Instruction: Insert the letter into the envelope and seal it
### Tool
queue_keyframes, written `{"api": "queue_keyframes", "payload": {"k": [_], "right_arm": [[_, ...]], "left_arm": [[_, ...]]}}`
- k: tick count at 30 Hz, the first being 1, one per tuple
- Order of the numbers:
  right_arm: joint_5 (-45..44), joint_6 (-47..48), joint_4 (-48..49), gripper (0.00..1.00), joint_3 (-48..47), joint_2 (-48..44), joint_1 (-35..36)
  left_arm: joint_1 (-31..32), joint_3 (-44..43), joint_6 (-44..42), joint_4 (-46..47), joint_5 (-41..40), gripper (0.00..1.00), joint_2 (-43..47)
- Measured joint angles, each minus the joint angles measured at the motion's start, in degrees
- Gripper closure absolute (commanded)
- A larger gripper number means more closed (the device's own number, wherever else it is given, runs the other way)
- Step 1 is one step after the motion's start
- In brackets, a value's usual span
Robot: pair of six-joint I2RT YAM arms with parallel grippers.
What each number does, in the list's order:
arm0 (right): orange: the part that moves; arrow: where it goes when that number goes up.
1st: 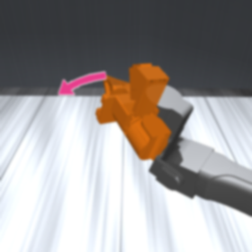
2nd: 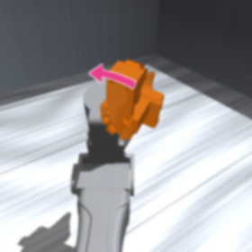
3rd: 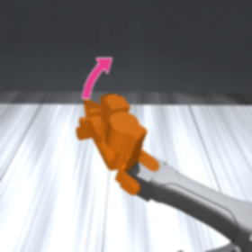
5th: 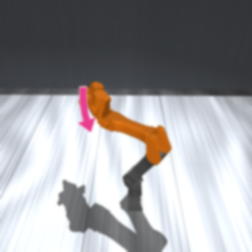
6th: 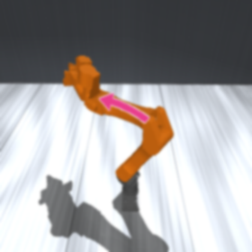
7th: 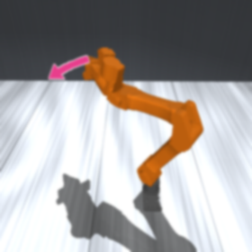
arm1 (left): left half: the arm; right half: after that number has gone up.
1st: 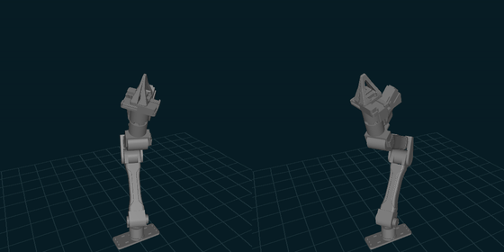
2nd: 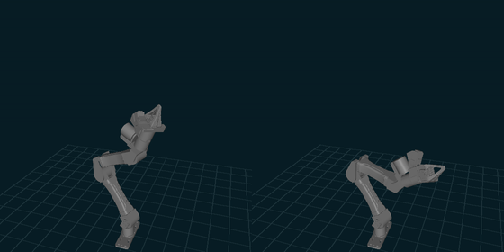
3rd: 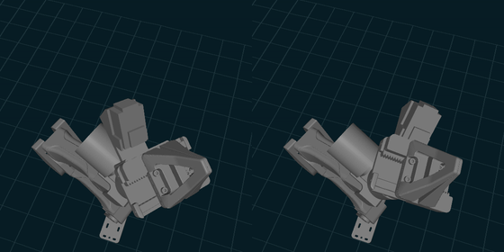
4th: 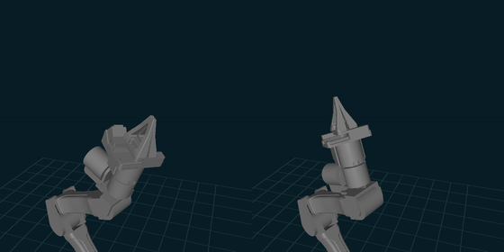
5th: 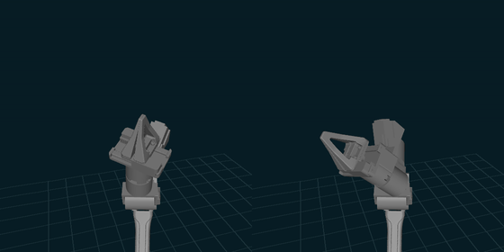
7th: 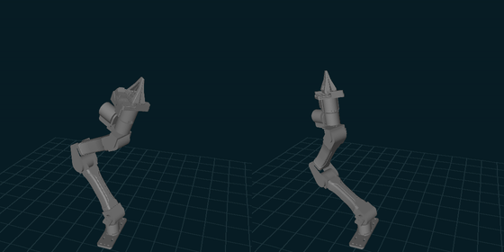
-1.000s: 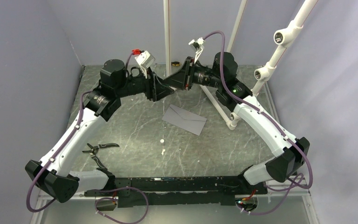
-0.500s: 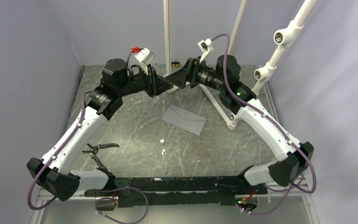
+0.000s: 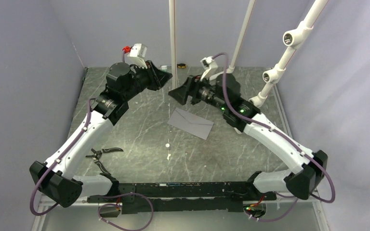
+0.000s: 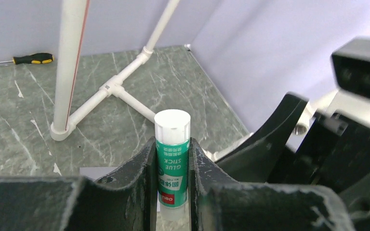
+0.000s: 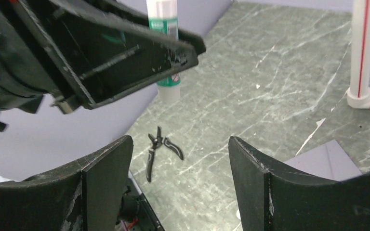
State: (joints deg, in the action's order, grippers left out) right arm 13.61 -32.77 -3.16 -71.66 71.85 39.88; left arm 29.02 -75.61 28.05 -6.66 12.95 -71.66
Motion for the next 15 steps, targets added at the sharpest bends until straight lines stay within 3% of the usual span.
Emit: {"api": "queue_keyframes", "payload": {"k": [5, 10, 12, 15], "right_arm": [[-5.9, 3.3, -3.7, 0.23, -5.3, 7.0, 5.0], [-9.8, 5.7, -4.3, 0.26, -10.7, 11.9, 5.5], [-10.8, 6.6, -4.0, 0.31, -11.8, 12.6, 5.5], [-11.6, 8.0, -2.5, 0.49, -11.9, 12.8, 5.5]], "left_arm": [[0.0, -1.4, 6.0, -1.6, -4.0, 0.98, -0.5], [0.0, -1.6, 11.0, -3.1, -5.7, 0.98, -0.6], [0.0, -2.0, 12.6, -4.1, -6.4, 0.97, -0.6], [-0.1, -2.7, 14.9, -5.4, -7.2, 0.92, -0.6]]}}
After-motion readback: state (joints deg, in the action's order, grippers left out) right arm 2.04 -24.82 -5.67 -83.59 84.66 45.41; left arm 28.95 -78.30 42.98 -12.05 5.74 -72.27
